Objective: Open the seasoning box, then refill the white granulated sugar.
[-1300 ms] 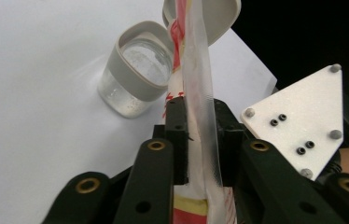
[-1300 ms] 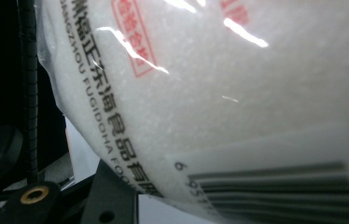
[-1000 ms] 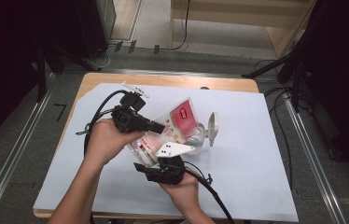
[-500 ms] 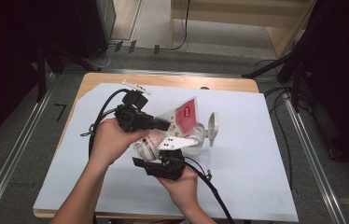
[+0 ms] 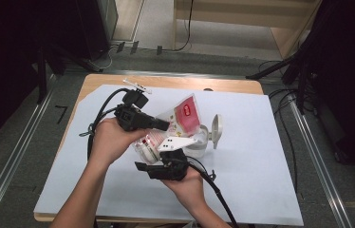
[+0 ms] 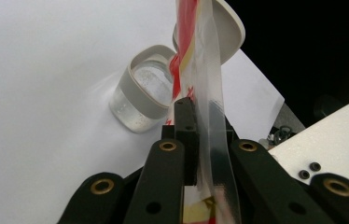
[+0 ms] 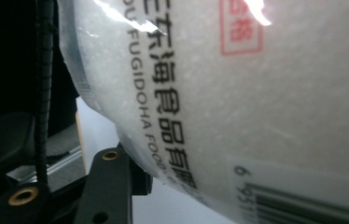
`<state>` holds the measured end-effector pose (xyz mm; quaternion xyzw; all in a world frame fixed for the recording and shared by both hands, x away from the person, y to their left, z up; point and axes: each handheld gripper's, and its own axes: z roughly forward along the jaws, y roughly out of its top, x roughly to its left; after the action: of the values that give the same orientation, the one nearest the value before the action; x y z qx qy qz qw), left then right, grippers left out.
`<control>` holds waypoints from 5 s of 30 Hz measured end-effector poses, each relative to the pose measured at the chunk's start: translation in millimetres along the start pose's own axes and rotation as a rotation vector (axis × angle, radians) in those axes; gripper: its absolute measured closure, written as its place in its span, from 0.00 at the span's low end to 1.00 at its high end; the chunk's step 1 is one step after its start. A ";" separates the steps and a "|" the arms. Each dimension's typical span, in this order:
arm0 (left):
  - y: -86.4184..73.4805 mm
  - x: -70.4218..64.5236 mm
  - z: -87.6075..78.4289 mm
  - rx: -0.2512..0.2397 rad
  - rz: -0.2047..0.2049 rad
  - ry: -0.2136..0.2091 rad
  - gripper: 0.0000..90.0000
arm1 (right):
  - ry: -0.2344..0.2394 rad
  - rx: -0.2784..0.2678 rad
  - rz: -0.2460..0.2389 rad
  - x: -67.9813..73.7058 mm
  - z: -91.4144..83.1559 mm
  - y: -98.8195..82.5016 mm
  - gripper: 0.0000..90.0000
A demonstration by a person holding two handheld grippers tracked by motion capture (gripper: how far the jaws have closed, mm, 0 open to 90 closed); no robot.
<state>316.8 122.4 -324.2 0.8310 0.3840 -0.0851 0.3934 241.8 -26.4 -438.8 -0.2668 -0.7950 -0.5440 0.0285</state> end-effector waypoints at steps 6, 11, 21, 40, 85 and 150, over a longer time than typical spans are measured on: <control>15.5 2.6 2.2 0.036 0.017 -0.024 0.97 | -0.026 -0.044 0.040 -1.0 1.0 3.9 0.68; 24.8 3.5 1.9 0.059 0.029 -0.036 0.96 | -0.042 -0.100 0.099 -0.4 4.5 9.1 0.69; 31.5 3.6 5.8 0.088 0.109 -0.021 0.93 | -0.031 -0.111 0.131 -2.8 7.2 10.9 0.68; 44.1 8.2 6.3 0.107 0.070 -0.106 0.92 | -0.036 -0.164 0.178 -3.1 9.5 16.8 0.70; 42.6 13.1 9.5 0.089 0.028 -0.063 0.90 | -0.035 -0.127 0.174 2.9 3.7 21.7 0.69; 42.2 11.3 3.6 -0.009 0.046 0.012 0.93 | -0.033 -0.108 0.149 -1.9 8.6 30.8 0.69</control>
<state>354.9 109.6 -306.9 0.8384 0.3675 -0.0694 0.3965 259.5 -11.4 -416.8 -0.3352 -0.7431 -0.5778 0.0412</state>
